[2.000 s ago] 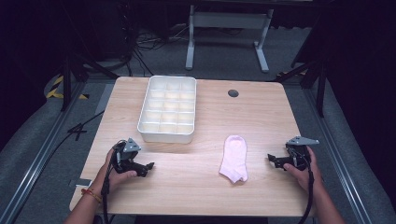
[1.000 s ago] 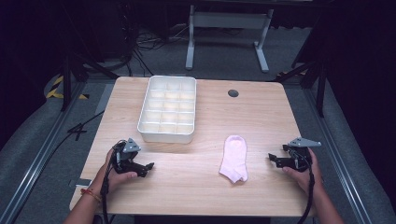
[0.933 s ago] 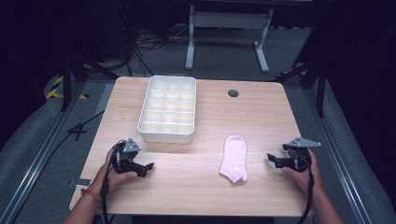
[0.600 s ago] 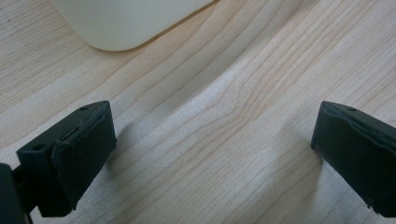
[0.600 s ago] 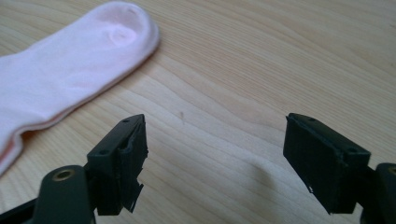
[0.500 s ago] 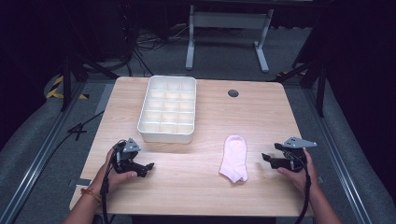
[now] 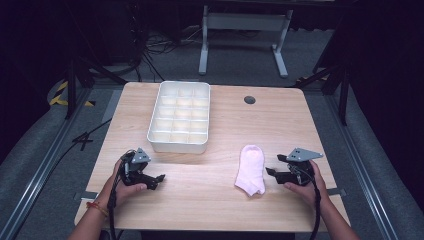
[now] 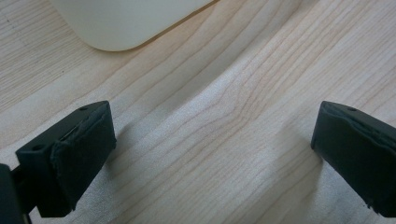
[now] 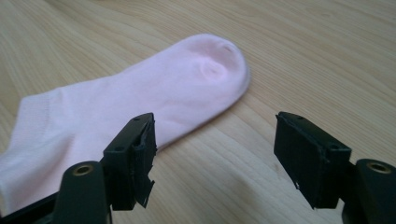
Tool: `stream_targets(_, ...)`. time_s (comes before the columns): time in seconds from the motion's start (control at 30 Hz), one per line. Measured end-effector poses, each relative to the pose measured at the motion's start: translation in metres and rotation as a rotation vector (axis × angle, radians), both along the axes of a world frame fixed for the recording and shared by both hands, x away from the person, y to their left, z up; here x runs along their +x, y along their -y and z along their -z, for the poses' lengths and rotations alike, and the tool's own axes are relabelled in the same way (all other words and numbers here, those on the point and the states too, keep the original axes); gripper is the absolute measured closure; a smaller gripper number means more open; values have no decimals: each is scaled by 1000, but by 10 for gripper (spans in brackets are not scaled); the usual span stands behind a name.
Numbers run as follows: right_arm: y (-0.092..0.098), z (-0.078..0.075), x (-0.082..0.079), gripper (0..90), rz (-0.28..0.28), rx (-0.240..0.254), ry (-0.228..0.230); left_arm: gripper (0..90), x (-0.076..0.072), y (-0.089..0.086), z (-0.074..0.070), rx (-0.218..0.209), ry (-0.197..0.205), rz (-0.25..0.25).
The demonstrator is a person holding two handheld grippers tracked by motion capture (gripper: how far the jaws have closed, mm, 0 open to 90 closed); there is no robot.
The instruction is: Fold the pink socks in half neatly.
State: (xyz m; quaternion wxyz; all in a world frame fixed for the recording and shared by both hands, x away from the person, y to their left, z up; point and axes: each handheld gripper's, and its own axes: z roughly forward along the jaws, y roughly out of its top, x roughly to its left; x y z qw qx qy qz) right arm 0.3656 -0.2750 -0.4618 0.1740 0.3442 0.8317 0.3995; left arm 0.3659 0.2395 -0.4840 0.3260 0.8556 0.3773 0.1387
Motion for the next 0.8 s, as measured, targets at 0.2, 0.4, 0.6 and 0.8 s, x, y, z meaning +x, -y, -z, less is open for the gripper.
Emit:
stream_targets(0.2,-20,2,-7,341,-80,-14,-7,1,0,0,0,0,0,0)
stream_targets(0.4,-35,6,-13,336,-146,-31,-20,1,0,0,0,0,0,0)
stream_targets(0.6,-44,12,-16,320,-178,-67,-35,1,0,0,0,0,0,0)
stream_targets(0.8,-48,15,-16,294,-194,-74,-51,1,0,0,0,0,0,0)
